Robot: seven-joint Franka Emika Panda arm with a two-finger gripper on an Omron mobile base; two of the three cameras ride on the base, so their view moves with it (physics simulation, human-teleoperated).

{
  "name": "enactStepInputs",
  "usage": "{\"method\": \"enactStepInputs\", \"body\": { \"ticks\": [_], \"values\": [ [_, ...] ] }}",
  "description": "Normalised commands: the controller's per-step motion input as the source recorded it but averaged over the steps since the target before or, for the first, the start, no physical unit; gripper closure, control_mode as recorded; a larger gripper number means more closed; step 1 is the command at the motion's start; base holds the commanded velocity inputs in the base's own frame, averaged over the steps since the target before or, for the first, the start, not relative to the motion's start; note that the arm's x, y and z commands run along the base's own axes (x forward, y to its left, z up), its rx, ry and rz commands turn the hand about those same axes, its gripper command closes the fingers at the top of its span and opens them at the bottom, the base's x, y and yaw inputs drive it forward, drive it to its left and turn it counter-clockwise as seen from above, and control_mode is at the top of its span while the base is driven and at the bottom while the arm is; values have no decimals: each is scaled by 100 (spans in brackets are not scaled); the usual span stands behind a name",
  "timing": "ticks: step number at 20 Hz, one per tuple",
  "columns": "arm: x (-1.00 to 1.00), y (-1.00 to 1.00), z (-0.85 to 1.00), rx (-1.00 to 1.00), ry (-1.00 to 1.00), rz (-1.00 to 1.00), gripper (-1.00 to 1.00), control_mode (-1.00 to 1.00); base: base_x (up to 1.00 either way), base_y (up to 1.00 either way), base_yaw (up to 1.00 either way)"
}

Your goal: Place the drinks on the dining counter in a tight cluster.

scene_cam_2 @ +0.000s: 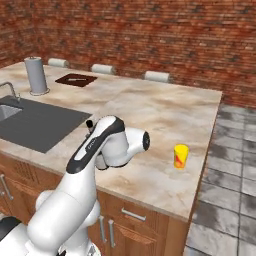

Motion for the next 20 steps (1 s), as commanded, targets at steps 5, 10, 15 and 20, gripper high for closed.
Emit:
{"method": "enactStepInputs", "body": {
  "ticks": [5, 10, 15, 20],
  "values": [
    [0, 0, 0, 0, 0, 0, 100, 100, 11, 85, -4],
    [0, 0, 0, 0, 0, 0, 100, 100, 46, 49, -21],
    [0, 0, 0, 0, 0, 0, 100, 100, 38, 43, -24],
    [0, 0, 0, 0, 0, 0, 100, 100, 16, 26, -2]
  ]
}}
